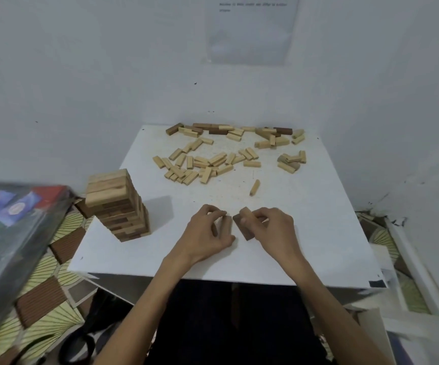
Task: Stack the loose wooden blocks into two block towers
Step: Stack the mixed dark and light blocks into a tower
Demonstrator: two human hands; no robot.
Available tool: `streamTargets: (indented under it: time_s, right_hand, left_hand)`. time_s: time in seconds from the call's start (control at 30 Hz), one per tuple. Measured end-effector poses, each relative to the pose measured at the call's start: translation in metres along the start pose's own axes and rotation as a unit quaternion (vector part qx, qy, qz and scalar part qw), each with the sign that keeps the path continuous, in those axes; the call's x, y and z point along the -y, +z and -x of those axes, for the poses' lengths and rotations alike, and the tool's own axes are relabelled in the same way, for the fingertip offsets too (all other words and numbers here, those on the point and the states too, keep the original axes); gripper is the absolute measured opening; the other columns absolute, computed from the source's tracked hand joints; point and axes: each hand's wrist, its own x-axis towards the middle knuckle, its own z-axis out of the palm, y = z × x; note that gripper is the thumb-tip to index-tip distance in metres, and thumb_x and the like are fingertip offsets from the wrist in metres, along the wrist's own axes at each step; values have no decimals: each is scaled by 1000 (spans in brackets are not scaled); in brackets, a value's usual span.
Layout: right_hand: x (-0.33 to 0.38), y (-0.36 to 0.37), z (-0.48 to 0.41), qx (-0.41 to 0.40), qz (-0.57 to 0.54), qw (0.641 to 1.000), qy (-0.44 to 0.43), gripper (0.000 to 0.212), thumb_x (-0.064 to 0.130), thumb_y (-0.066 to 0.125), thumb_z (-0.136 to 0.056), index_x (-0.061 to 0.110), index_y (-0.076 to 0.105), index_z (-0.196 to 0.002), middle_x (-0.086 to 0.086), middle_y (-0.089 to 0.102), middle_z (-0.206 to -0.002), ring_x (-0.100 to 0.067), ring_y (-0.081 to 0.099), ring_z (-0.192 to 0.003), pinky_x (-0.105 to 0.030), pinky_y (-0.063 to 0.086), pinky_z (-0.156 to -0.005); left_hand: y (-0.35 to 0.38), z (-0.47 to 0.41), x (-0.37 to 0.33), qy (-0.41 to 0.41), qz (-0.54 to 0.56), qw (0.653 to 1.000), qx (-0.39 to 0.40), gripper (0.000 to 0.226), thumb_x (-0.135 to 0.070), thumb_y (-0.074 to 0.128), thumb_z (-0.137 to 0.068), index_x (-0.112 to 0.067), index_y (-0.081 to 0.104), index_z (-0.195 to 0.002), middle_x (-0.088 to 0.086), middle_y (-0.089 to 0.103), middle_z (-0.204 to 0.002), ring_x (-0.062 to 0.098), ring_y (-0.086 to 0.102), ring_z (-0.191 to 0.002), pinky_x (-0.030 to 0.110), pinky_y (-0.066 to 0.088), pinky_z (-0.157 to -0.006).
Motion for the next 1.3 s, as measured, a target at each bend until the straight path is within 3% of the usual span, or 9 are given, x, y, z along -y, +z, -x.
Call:
streamTargets:
  time_s: [0.07,0.23,0.3,0.43,0.6,0.73,0.97,1.17,1.3]
  right_hand:
    - [-5,-5,-2,-31,48,998,-4,27,47,68,-93,22,75,-100,2,61,-102,-12,63,-91,-25,47,-75]
    - [-15,-6,-10,-1,114,993,13,38,51,66,-93,19,71,-114,-1,64,-106,-17,63,-98,-30,49,-80]
    - [-19,-9,-9,35,115,993,7,45,51,60,-97,17,67,-125,0,66,-106,-16,62,-99,-30,48,-84]
    - [-24,-16,-7,100,92,989,-56,37,20,46,-104,14,59,-138,1,66,-122,-18,59,-114,-32,47,-99]
    - [-33,-31,-28,269,165,941,-123,75,23,64,-93,25,28,-159,17,50,-121,-7,40,-109,-19,36,-96]
    - [-34,-33,-50,298,145,931,-152,79,33,77,-88,25,37,-156,16,57,-110,-4,49,-94,-12,39,-81]
    - [-30,-31,-54,297,99,938,-151,65,42,90,-71,35,59,-128,15,63,-91,-3,52,-86,-17,43,-77]
    - [-46,-29,-29,249,105,940,-207,65,58,82,-71,38,55,-127,22,49,-106,-3,46,-109,-22,43,-90]
    - [-47,-26,-23,237,95,946,-201,78,63,83,-70,34,51,-135,21,41,-117,1,38,-118,-22,41,-97]
  left_hand:
    - [-5,-1,-1,5,-4,1000,30,76,-48,82,-76,-17,59,-142,-5,53,-138,4,64,-83,25,51,-88]
    - [-3,-8,-8,12,-1,999,50,93,-39,91,-70,-13,50,-149,-2,50,-144,11,61,-95,21,46,-88]
    - [2,-10,-10,9,5,999,47,95,-41,93,-67,-13,51,-148,-3,49,-142,11,62,-93,22,47,-86]
    - [11,-8,-10,-4,19,1000,22,95,-54,93,-61,-16,57,-140,-7,46,-129,12,58,-93,25,49,-84]
    - [12,-19,-8,12,-2,998,62,102,-44,95,-63,-15,49,-150,-4,47,-130,13,53,-104,22,43,-88]
    - [5,-27,-8,30,-1,996,87,97,-40,96,-65,-15,51,-148,-2,52,-134,15,54,-116,23,44,-93]
    - [2,-30,-5,63,-12,991,114,75,-46,93,-63,-25,64,-129,-10,55,-120,9,55,-103,21,47,-83]
    - [2,-21,-2,90,-19,985,147,73,-45,91,-65,-26,62,-130,-12,51,-121,6,54,-97,23,48,-83]
    - [-1,-17,0,77,-20,985,150,101,-56,92,-62,-29,46,-148,-16,41,-129,4,50,-104,21,44,-87]
